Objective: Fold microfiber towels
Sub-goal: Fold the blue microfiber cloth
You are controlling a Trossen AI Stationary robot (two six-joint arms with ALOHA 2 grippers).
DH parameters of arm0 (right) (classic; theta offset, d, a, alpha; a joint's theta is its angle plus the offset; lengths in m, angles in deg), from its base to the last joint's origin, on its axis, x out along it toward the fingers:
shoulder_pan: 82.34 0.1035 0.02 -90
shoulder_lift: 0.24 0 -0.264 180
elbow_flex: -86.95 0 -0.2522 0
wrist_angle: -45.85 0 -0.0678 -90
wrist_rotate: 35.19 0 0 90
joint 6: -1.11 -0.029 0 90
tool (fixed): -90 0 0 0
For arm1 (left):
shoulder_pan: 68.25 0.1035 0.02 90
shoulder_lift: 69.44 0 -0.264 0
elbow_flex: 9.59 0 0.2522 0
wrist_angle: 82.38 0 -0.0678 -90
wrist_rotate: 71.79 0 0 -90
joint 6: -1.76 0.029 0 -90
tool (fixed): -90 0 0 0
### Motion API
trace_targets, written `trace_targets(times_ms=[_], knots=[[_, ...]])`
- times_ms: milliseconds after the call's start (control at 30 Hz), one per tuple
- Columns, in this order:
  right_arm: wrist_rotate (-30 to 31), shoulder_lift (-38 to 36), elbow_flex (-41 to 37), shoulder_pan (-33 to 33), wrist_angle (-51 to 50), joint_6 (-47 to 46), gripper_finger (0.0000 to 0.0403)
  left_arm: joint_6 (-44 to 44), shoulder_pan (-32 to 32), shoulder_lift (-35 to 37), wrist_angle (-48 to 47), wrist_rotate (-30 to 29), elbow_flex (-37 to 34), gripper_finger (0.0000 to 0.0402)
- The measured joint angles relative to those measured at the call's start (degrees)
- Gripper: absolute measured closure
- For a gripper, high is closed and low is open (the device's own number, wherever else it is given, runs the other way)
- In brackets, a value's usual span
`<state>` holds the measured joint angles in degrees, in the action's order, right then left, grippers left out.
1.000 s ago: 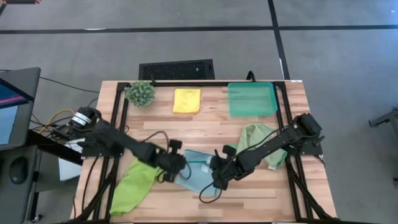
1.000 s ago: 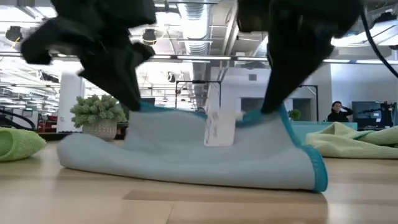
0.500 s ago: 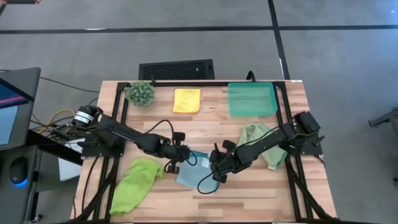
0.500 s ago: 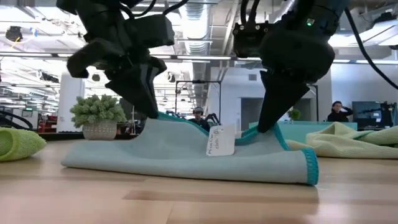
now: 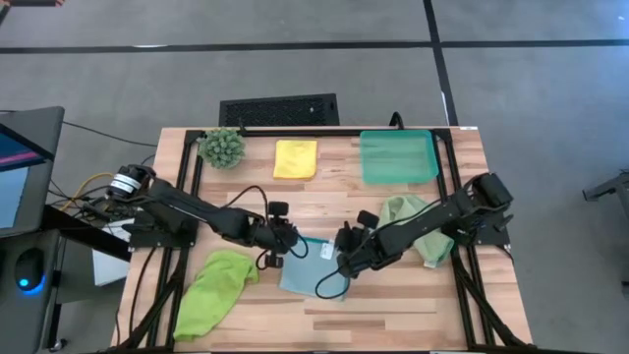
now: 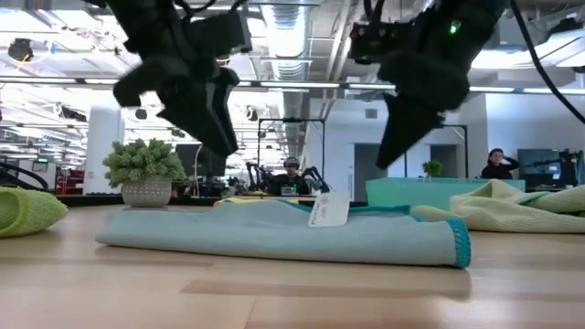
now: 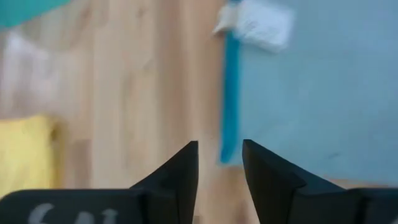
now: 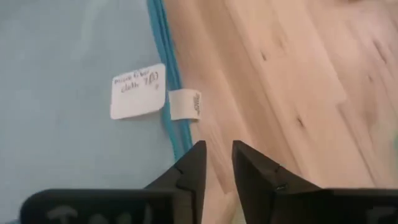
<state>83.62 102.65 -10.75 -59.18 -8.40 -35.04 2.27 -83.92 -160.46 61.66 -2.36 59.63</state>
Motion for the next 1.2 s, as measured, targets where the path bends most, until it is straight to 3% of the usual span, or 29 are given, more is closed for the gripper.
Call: trace_targets(times_ms=[167,333,433,533,633,900,1200], knots=[[-1.20,-1.40,0.03,0.43,0.04,-1.81,0.0282,1.53,-0.08,0.41,11.23,13.18,-4.43,0.0284],[-3.00,-1.40,0.02,2.48,2.72,-4.80,0.0277,1.19,0.36,-0.24,20.36,14.05,-10.46,0.0305],[-4.75,-0.84,0.06,5.09,7.51,-4.95,0.0307,1.12,1.62,-0.17,24.51,14.18,-12.73,0.0329],[-4.94,-0.31,-0.06,7.68,9.49,-4.58,0.0375,0.47,3.80,-1.73,26.27,15.77,-13.35,0.0368],[-4.41,1.94,-1.02,8.36,12.92,-7.13,0.0388,-0.11,5.60,-4.06,26.66,19.00,-13.22,0.0395],[-2.84,8.14,-5.05,4.30,16.01,-10.30,0.0394,-3.29,7.08,-7.52,25.47,16.41,-12.84,0.0400],[-3.70,5.40,-5.14,2.10,12.38,-5.84,0.0398,-4.74,5.91,-5.60,18.42,12.33,-11.40,0.0401]])
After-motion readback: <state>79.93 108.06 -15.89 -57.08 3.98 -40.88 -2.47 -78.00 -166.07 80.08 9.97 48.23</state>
